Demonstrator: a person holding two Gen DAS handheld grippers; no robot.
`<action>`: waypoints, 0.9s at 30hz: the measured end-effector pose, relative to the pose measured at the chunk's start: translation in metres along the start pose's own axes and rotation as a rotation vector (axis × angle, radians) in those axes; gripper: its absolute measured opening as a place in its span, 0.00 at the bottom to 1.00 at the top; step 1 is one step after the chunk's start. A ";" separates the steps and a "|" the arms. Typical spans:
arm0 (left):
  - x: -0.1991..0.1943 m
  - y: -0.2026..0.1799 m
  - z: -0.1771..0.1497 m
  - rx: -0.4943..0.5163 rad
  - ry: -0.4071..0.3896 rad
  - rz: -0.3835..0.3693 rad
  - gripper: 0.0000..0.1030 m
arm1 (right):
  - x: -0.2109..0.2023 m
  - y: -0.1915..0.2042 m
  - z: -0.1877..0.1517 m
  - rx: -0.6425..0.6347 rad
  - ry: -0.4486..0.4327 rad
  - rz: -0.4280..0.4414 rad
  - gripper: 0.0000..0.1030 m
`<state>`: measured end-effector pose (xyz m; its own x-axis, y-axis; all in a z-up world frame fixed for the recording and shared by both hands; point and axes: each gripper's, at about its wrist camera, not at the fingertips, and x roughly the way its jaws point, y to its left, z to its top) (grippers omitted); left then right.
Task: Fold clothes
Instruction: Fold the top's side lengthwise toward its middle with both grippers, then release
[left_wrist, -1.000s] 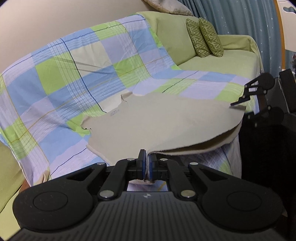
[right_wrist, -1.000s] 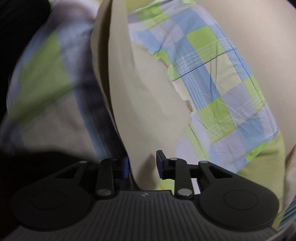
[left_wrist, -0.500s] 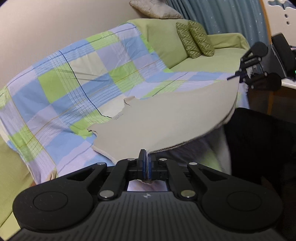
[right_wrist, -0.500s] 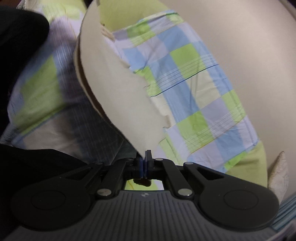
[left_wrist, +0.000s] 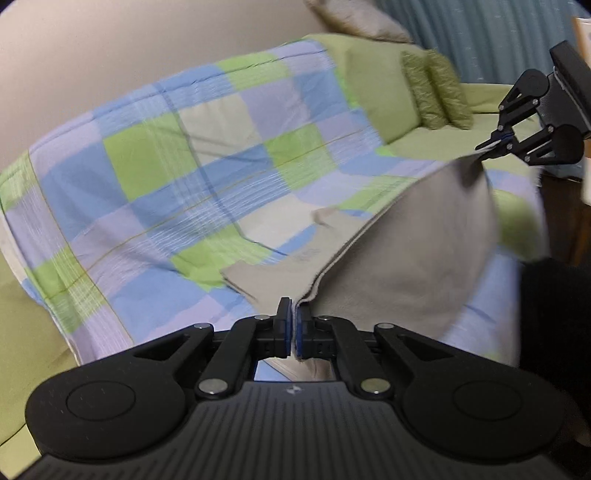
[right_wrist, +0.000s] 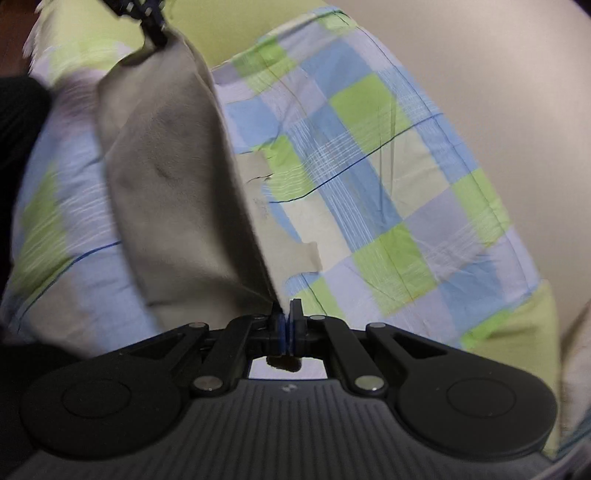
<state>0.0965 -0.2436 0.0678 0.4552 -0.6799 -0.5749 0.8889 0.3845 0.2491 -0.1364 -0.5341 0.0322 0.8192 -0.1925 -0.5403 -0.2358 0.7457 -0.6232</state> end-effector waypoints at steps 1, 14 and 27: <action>0.019 0.012 0.002 -0.008 0.018 -0.004 0.00 | 0.021 -0.016 0.004 0.039 0.009 0.036 0.00; 0.208 0.106 -0.021 -0.181 0.182 -0.060 0.00 | 0.263 -0.113 -0.004 0.393 0.140 0.290 0.01; 0.198 0.110 -0.009 -0.181 0.088 -0.030 0.02 | 0.251 -0.133 -0.045 0.713 -0.026 0.267 0.02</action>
<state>0.2840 -0.3304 -0.0259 0.4152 -0.6384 -0.6480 0.8745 0.4765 0.0909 0.0776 -0.7105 -0.0458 0.7960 0.0608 -0.6022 -0.0400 0.9980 0.0480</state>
